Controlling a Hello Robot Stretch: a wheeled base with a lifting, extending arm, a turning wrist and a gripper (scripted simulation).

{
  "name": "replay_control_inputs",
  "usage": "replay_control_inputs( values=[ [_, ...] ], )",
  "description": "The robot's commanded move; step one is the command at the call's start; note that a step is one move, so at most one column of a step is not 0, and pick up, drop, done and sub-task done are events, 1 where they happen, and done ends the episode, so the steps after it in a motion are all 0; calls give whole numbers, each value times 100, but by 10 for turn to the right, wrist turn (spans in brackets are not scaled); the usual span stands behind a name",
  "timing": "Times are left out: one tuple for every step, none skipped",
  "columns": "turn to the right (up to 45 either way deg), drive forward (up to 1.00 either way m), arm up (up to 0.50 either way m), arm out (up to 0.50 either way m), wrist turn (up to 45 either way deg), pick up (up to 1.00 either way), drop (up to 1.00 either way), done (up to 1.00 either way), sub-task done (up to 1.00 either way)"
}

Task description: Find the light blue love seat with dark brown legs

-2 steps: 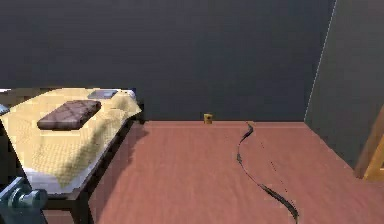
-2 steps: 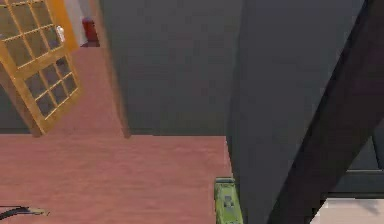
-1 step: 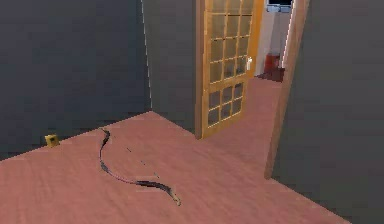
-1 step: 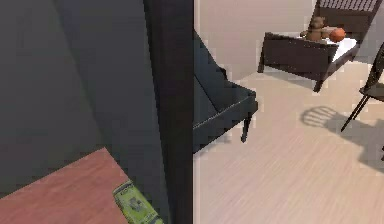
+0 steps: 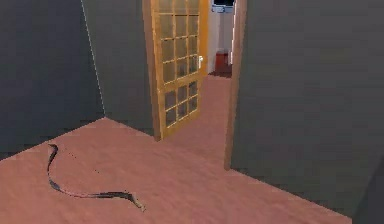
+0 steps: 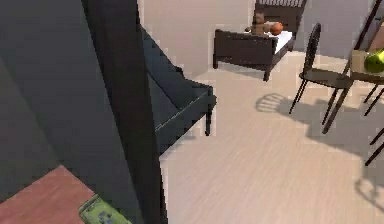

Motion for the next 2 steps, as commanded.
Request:
replay_control_inputs(
  values=[
    [0,100,0,0,0,0,0,0,0],
    [0,60,0,0,0,0,0,0,0]
  ],
)
